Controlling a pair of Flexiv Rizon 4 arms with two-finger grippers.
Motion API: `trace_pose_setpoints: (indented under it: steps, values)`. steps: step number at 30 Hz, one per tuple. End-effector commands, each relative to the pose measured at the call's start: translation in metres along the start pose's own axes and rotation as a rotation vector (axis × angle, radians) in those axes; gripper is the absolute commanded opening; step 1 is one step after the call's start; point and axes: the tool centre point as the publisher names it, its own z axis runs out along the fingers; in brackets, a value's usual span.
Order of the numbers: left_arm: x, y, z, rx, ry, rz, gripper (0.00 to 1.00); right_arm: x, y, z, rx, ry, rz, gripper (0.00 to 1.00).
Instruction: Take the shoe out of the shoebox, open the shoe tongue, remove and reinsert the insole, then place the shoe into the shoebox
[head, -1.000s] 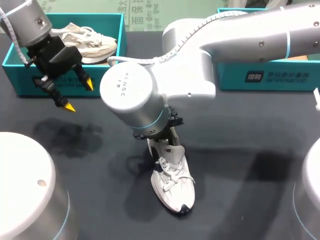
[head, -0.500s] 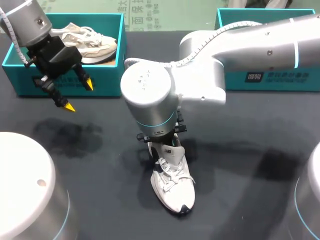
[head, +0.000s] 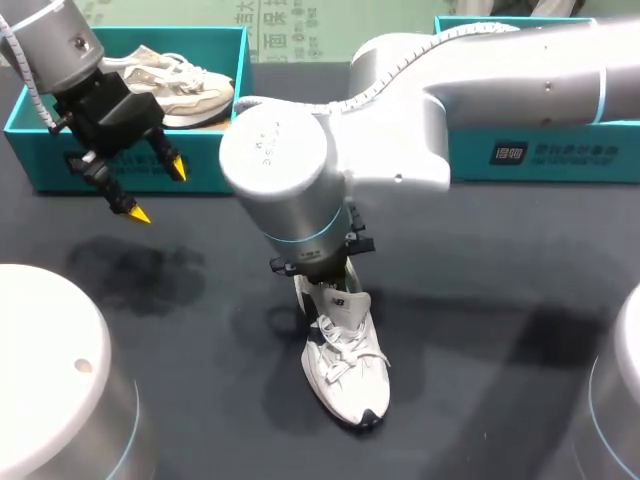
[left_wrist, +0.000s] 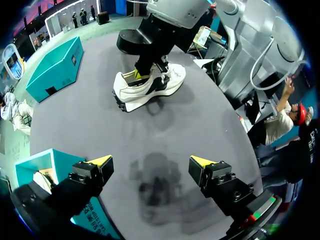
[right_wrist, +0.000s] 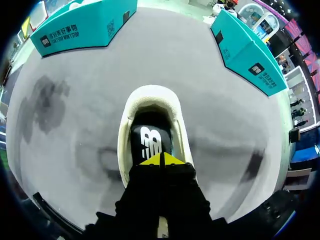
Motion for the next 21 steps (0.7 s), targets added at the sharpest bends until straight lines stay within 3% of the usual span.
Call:
trace_pose_setpoints:
  steps: [1, 10, 19, 21]
  values:
    - [0.001, 0.0, 0.0, -0.003, -0.001, 0.0, 1.0, -0.006, 0.012, -0.003, 0.106, 0.0, 0.0, 0.0]
    - [0.001, 0.0, 0.0, -0.003, -0.001, 0.0, 1.0, -0.008, 0.007, 0.001, 0.224, 0.066, -0.002, 0.0]
    - [0.001, 0.0, 0.0, -0.003, -0.001, 0.0, 1.0, -0.006, -0.011, -0.005, 0.286, 0.076, -0.002, 0.1]
    - [0.001, 0.0, 0.0, -0.003, -0.001, 0.0, 1.0, -0.007, -0.014, -0.005, 0.303, 0.083, -0.009, 0.18]
